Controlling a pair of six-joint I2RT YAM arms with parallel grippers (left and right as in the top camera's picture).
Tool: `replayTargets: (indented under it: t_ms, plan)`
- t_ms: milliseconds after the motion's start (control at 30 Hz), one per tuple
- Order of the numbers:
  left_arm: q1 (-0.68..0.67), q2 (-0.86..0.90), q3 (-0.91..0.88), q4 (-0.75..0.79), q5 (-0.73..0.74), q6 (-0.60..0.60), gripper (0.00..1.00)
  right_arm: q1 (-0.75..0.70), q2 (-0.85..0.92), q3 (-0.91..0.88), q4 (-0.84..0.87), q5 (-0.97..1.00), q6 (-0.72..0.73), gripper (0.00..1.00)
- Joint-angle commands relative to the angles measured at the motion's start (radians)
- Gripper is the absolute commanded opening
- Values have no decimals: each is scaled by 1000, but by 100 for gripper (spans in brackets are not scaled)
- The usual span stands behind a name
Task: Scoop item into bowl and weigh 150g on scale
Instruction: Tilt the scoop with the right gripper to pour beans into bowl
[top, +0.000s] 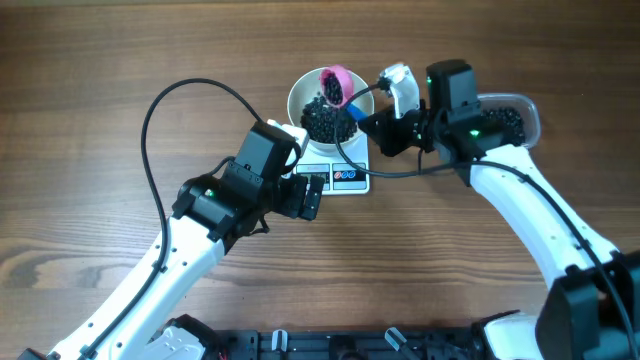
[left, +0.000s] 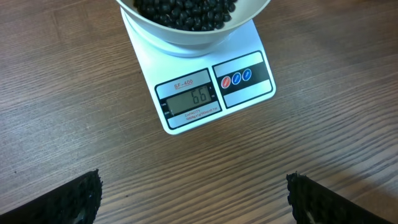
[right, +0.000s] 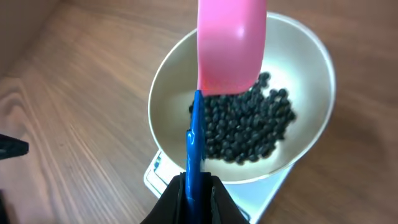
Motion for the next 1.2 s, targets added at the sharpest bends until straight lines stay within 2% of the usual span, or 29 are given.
replayTargets:
  t_ms: [0, 300, 400, 600, 733, 1167]
  plan:
    - [8, 1, -12, 3, 8, 13, 100, 3, -46, 10, -2, 62, -82, 4]
    - [8, 1, -12, 3, 8, 13, 100, 3, -82, 10, -10, 79, -131, 4]
    - [8, 1, -12, 3, 8, 13, 100, 4, -95, 10, -26, 86, -209, 4]
    - [8, 1, -12, 2, 8, 13, 100, 4, -102, 10, -32, 130, -211, 4]
    - [8, 1, -12, 3, 8, 13, 100, 9, -102, 10, -67, 143, -353, 4]
    - [8, 1, -12, 3, 8, 13, 100, 24, -102, 10, -77, 227, -479, 4]
